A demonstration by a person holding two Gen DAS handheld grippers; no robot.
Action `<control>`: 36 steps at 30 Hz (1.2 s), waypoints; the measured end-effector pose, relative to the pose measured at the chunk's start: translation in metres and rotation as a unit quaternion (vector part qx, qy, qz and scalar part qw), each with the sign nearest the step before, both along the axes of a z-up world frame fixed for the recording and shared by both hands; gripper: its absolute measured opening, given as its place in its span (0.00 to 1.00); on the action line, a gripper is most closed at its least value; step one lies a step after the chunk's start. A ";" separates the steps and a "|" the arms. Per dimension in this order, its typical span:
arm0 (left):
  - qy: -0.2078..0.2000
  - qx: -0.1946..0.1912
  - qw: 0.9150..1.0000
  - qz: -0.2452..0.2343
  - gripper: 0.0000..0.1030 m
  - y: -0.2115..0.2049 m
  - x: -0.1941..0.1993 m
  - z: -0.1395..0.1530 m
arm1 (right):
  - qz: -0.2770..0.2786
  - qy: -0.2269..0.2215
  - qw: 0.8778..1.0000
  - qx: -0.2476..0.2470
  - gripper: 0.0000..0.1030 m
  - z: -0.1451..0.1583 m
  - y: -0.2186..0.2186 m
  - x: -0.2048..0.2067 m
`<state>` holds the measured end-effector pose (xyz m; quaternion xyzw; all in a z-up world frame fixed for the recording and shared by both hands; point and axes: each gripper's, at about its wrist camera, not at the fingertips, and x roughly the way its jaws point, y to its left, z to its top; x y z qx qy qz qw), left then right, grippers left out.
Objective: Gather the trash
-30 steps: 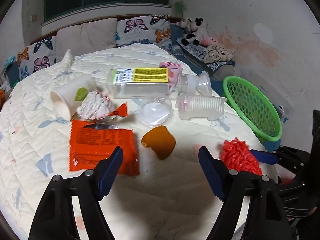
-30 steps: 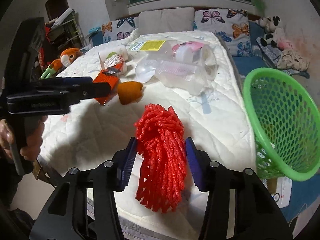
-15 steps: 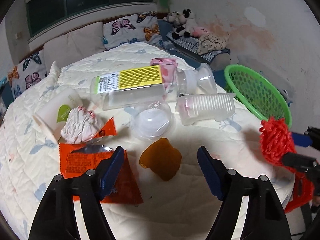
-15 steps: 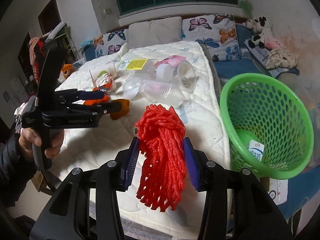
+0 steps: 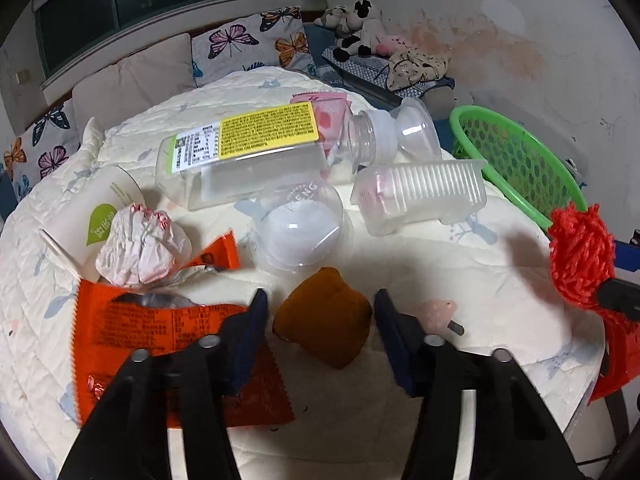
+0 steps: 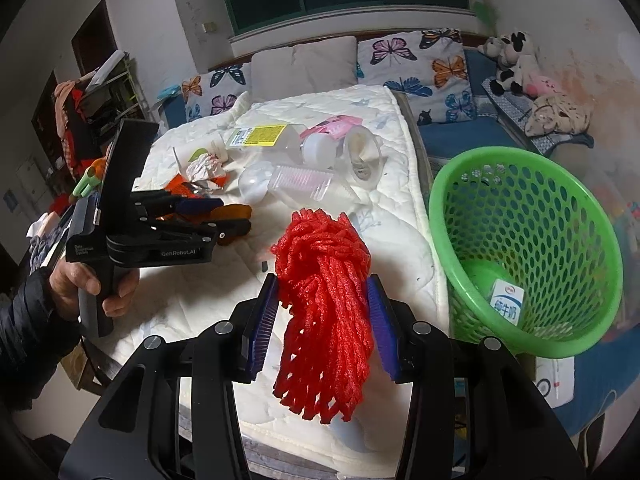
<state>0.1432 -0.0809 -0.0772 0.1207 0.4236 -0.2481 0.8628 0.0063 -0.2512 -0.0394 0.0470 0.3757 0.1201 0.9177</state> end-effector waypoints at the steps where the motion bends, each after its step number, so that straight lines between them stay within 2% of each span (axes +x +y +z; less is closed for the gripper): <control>1: 0.001 -0.002 1.000 0.001 0.44 0.000 -0.001 0.000 | -0.002 0.000 1.000 0.000 0.44 0.000 -0.001 0.000; 5: 0.002 -0.014 1.000 0.001 0.35 0.002 -0.005 0.004 | -0.008 -0.003 1.000 0.004 0.44 0.002 -0.005 -0.002; 10: 0.005 -0.038 0.999 -0.002 0.31 0.005 -0.015 0.012 | -0.019 -0.008 1.000 0.011 0.44 0.006 -0.013 -0.004; 20: 0.000 -0.082 0.996 -0.024 0.30 -0.003 -0.034 0.044 | -0.063 -0.018 0.998 0.015 0.44 0.015 -0.046 -0.003; 26: -0.005 -0.102 0.993 -0.054 0.30 -0.029 -0.037 0.066 | -0.102 -0.016 0.994 0.022 0.44 0.015 -0.081 0.004; 36: -0.010 -0.102 0.991 -0.090 0.30 -0.086 -0.027 0.086 | -0.166 -0.010 0.986 0.018 0.46 0.008 -0.143 0.019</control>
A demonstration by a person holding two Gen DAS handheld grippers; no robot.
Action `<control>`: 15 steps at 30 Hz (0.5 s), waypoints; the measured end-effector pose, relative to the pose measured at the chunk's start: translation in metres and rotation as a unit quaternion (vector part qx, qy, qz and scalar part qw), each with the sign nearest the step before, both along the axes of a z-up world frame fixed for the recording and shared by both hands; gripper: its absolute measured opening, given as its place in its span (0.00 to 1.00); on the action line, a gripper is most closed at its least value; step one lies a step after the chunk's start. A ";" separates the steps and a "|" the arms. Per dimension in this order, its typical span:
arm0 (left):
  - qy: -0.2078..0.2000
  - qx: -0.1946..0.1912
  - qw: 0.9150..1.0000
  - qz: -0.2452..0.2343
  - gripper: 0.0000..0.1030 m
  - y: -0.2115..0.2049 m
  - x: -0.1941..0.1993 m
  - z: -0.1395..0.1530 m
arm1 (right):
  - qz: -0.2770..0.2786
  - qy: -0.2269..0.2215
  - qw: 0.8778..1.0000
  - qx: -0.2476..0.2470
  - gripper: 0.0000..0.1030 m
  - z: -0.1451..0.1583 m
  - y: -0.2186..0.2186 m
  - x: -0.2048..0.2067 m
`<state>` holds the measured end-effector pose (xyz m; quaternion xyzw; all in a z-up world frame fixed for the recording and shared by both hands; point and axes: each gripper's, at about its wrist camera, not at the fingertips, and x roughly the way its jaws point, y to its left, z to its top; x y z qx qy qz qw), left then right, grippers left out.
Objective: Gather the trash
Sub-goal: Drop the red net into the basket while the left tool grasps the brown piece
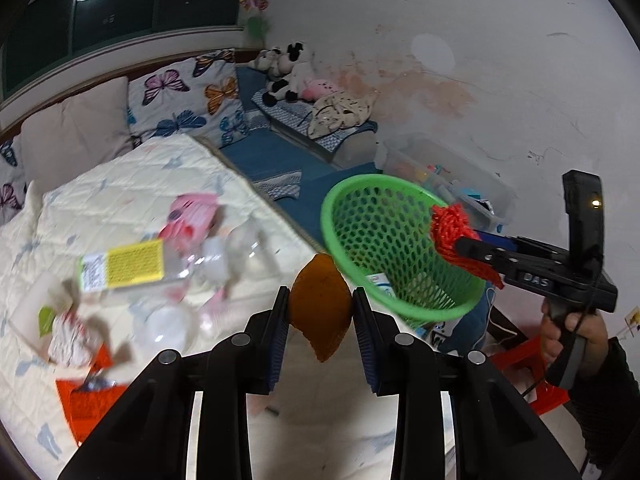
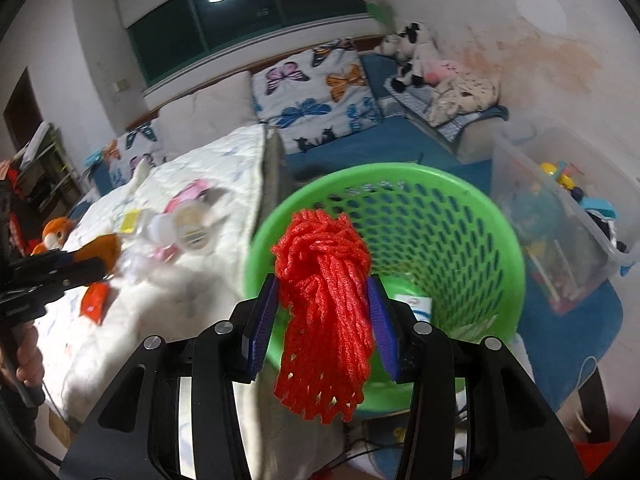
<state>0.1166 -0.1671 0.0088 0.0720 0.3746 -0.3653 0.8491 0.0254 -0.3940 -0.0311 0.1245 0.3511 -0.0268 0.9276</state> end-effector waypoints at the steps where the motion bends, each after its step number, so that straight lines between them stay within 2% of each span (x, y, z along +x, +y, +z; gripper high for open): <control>1: 0.000 0.001 1.000 -0.003 0.30 -0.006 0.001 0.001 | -0.004 0.003 1.000 0.001 0.46 -0.002 -0.005 0.002; 5: -0.003 0.007 1.000 -0.013 0.30 -0.026 0.005 0.004 | -0.014 0.010 1.000 -0.005 0.47 -0.010 -0.019 0.012; 7: -0.004 0.011 1.000 -0.016 0.30 -0.036 0.007 0.004 | -0.018 0.012 1.000 -0.004 0.58 -0.013 -0.023 0.014; 9: -0.002 0.015 1.000 -0.018 0.30 -0.044 0.011 0.004 | -0.022 0.013 1.000 0.001 0.62 -0.016 -0.029 0.018; 15: 0.003 0.028 0.999 -0.026 0.30 -0.068 0.019 -0.002 | -0.029 0.012 0.999 0.013 0.66 -0.019 -0.042 0.018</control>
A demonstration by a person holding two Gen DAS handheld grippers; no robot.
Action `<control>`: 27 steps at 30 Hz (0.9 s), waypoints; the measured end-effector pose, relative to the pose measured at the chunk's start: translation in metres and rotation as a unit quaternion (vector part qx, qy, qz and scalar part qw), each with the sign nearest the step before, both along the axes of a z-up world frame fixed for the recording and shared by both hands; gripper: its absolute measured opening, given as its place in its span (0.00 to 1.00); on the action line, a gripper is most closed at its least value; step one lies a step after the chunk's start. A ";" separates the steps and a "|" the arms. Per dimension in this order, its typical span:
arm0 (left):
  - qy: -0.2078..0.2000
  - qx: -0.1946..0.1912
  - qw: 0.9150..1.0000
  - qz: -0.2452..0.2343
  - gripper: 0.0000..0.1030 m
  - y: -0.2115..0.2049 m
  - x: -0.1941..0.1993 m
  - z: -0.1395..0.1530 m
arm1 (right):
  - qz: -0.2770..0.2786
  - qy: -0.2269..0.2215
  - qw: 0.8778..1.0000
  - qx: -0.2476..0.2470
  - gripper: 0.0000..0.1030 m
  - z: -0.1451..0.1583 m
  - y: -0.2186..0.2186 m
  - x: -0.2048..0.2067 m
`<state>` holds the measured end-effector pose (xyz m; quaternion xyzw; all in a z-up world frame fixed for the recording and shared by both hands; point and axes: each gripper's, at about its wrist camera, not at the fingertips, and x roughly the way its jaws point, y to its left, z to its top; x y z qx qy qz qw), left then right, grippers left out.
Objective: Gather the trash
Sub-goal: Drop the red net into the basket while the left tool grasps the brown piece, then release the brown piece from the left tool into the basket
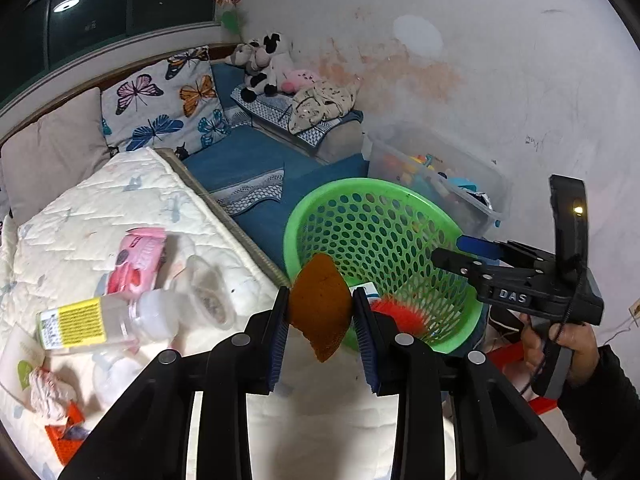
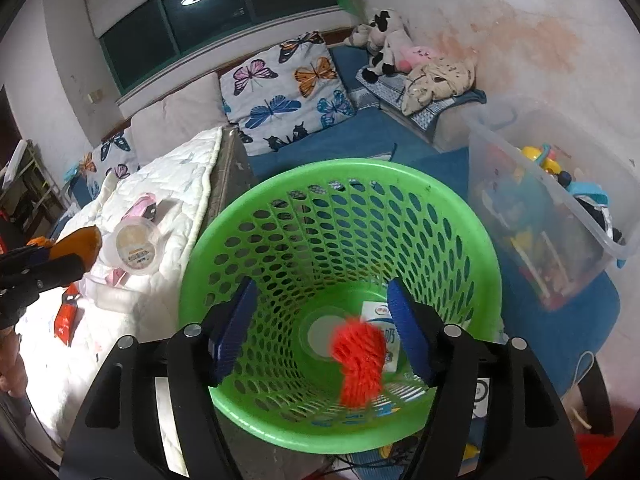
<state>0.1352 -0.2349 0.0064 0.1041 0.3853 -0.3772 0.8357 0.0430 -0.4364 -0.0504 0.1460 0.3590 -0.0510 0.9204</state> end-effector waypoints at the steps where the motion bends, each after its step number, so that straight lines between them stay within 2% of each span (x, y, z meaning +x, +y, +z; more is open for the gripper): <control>1: 0.002 0.002 1.000 -0.001 0.30 -0.005 0.002 -0.001 | -0.001 0.000 1.000 -0.001 0.67 0.000 -0.001 -0.002; 18: 0.048 0.046 0.998 -0.025 0.31 -0.078 0.014 -0.047 | -0.024 -0.014 1.000 -0.005 0.71 0.004 -0.014 -0.040; 23: 0.041 0.047 0.998 -0.022 0.53 -0.079 0.012 -0.050 | -0.022 -0.014 1.000 0.000 0.71 0.002 -0.012 -0.043; 27: 0.040 0.041 0.998 -0.020 0.53 -0.072 0.011 -0.047 | -0.018 -0.015 1.000 0.004 0.71 0.002 -0.006 -0.046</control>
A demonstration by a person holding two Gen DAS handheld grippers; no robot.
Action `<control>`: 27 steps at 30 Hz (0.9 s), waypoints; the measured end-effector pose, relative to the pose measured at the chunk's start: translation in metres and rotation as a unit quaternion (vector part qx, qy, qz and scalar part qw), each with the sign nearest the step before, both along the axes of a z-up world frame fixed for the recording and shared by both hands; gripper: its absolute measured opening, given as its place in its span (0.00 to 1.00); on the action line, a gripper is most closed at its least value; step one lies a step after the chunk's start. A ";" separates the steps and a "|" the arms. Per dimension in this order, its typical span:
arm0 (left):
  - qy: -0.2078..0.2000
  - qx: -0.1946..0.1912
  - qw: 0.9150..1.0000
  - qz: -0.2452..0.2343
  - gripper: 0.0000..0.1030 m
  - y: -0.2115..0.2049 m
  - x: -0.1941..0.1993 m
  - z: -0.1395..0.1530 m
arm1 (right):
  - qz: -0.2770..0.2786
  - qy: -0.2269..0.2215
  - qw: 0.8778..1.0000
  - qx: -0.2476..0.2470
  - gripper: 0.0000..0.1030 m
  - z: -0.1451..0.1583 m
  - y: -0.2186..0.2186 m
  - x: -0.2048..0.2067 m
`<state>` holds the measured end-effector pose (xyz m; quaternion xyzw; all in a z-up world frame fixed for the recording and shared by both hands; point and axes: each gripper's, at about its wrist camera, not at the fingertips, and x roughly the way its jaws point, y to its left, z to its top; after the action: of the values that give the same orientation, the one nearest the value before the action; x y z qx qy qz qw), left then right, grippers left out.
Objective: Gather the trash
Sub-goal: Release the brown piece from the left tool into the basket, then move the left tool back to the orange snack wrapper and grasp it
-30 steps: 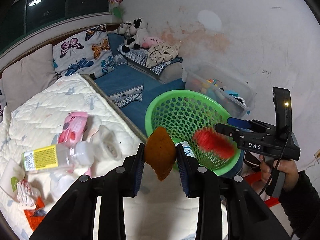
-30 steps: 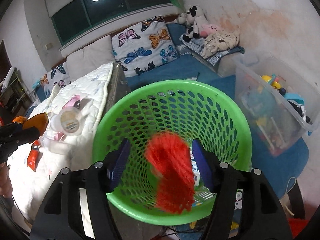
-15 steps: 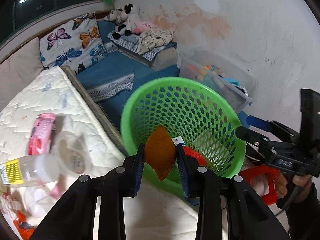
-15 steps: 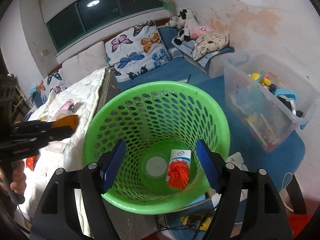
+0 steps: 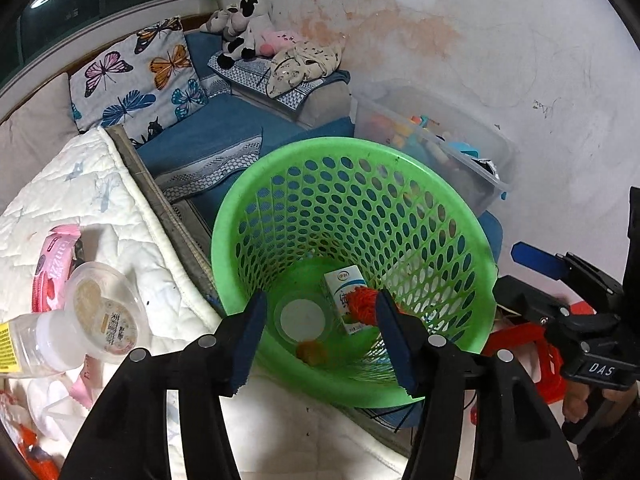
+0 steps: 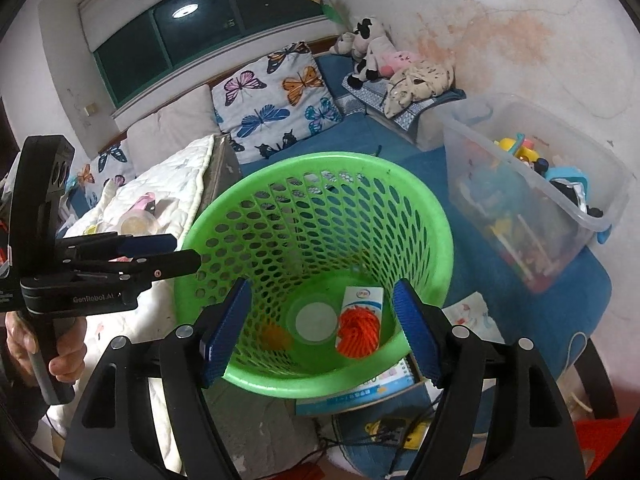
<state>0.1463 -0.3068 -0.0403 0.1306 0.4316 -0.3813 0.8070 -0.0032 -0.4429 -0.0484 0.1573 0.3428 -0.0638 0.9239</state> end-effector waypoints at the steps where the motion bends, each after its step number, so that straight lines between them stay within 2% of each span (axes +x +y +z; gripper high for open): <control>1: 0.000 -0.003 1.000 0.003 0.54 0.004 -0.001 0.001 | 0.002 -0.001 1.000 0.001 0.71 0.001 0.002 -0.001; 9: -0.025 -0.016 0.998 0.049 0.58 0.050 -0.015 0.020 | 0.031 -0.011 0.999 -0.001 0.74 0.009 0.032 -0.006; 16: -0.049 -0.015 0.993 0.108 0.69 0.109 -0.026 0.029 | 0.064 -0.013 0.998 -0.001 0.77 0.012 0.067 -0.002; 19: -0.051 -0.015 0.988 0.144 0.72 0.139 -0.027 0.030 | 0.079 -0.014 0.997 0.003 0.77 0.013 0.080 0.002; 22: -0.054 -0.012 0.982 0.181 0.83 0.171 -0.027 0.028 | 0.093 -0.016 0.996 0.001 0.79 0.015 0.094 0.005; 27: -0.053 -0.001 0.970 0.238 0.90 0.222 -0.023 0.019 | 0.111 -0.020 0.994 -0.007 0.80 0.019 0.113 0.009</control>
<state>0.1230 -0.0848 -0.0214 0.0438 0.4070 -0.1715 0.8961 0.0056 -0.3295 -0.0290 0.1129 0.3396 0.0402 0.9329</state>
